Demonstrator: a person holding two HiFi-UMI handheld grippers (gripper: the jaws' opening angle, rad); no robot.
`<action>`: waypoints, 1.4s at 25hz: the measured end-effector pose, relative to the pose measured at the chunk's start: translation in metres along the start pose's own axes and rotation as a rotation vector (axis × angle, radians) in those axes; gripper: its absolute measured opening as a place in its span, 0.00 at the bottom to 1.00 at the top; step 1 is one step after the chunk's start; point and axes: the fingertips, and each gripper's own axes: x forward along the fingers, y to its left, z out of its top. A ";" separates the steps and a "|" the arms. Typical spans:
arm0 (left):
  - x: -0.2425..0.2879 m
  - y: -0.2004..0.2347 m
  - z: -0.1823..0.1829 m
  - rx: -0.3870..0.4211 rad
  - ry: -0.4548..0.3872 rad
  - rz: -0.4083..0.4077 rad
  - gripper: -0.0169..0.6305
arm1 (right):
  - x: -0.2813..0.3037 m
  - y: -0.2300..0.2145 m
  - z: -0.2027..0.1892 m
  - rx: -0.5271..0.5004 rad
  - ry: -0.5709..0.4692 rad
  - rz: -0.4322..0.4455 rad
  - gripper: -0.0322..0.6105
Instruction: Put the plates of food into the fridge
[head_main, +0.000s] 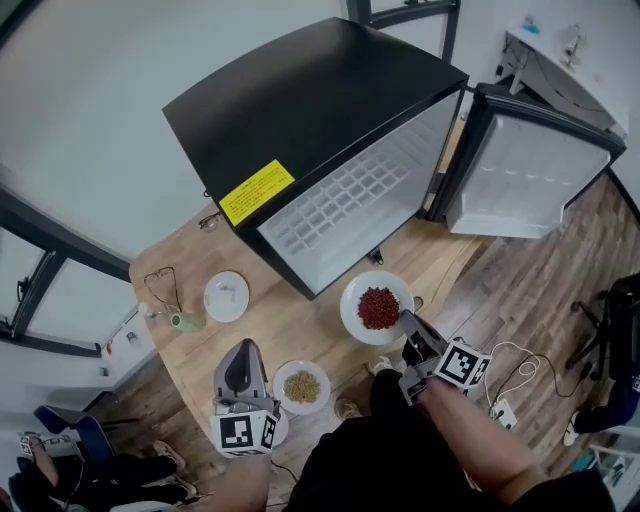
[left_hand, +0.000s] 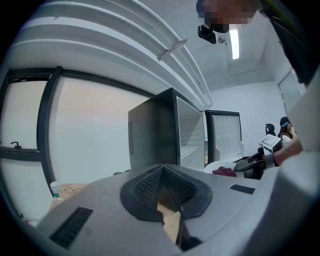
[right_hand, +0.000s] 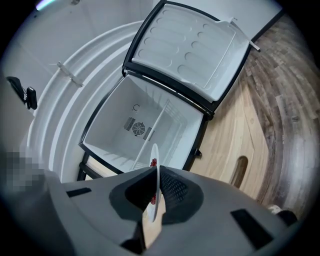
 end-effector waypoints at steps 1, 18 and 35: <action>0.002 0.000 0.003 0.003 -0.004 0.006 0.03 | 0.002 0.001 0.005 -0.001 0.004 0.000 0.10; 0.038 0.012 0.044 0.021 -0.030 0.162 0.03 | 0.072 0.048 0.078 -0.050 0.096 0.169 0.10; 0.052 0.022 0.064 0.021 -0.047 0.296 0.03 | 0.144 0.079 0.108 -0.110 0.195 0.257 0.10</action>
